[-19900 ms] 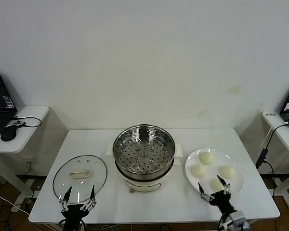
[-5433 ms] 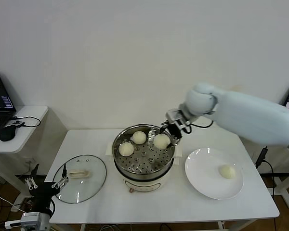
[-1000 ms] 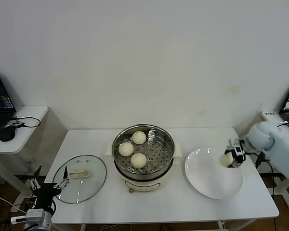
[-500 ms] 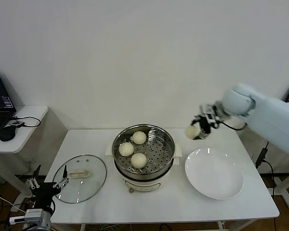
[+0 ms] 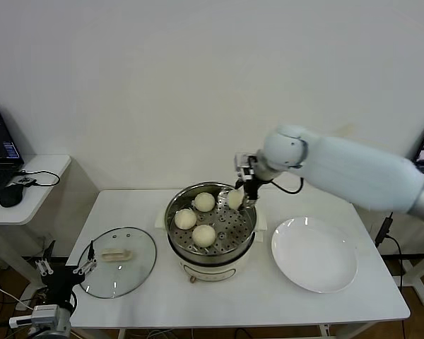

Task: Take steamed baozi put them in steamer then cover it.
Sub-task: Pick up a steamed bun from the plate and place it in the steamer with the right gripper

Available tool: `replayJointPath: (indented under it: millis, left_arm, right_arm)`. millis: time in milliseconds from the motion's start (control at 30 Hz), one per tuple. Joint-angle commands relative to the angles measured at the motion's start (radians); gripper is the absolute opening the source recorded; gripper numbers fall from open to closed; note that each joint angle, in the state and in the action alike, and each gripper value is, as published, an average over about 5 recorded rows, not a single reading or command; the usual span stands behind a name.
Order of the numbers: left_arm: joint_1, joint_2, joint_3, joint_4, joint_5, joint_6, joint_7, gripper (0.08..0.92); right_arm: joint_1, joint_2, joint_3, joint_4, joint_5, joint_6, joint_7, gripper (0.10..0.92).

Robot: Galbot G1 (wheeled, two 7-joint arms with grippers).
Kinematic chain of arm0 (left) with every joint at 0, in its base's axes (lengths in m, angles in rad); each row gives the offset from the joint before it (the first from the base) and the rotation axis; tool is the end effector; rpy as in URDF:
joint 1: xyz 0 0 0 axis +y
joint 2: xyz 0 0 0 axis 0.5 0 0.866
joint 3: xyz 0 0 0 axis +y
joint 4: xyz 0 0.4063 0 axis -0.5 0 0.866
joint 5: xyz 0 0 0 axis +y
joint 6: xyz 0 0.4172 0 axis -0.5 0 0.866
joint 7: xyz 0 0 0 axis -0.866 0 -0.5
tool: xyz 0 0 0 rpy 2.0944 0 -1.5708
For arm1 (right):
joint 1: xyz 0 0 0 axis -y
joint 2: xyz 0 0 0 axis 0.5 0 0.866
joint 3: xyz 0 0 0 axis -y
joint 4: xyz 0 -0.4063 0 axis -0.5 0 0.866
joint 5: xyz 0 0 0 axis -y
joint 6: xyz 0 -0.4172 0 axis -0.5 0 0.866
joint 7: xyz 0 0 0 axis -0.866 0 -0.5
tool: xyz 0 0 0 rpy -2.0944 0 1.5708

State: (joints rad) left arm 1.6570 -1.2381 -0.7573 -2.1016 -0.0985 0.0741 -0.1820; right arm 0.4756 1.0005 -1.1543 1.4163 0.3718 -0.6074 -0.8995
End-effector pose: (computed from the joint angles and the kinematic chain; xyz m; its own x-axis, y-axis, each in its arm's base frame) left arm 0.1969 0.1425 -0.3293 -0.9748 -0.2175 0.0491 -0.1915 0.9296 0.3149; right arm 0.6145 0.0910 -0.0736 -0.2783 -0.2721 0.9212 -0.9456 -0.0904 -0.3124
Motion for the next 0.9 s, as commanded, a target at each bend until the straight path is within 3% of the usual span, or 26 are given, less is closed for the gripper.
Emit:
replayJointPath:
  millis: [33,567,767,900]
  left_arm:
    - [-0.001,-0.001,-0.001,0.004,-0.002,-0.001,0.001,0.823]
    - [-0.005,-0.004,-0.002,0.016,-0.004,-0.005,0.000,0.823]
    - [-0.004,-0.006,-0.006,0.020,-0.006,-0.006,-0.001,0.823]
    - [-0.003,-0.005,-0.007,0.020,-0.013,-0.005,-0.001,0.823]
  right_arm:
    - [-0.054,0.123,-0.048,-0.069,0.038,-0.085,0.064,0.653]
    - [-0.111,0.129,-0.030,-0.098,-0.040,-0.081,0.063,0.658]
    - [-0.053,0.067,0.003,-0.041,-0.015,-0.084,0.035,0.779]
    - [0.001,-0.005,0.033,0.011,0.002,-0.038,0.036,0.818]
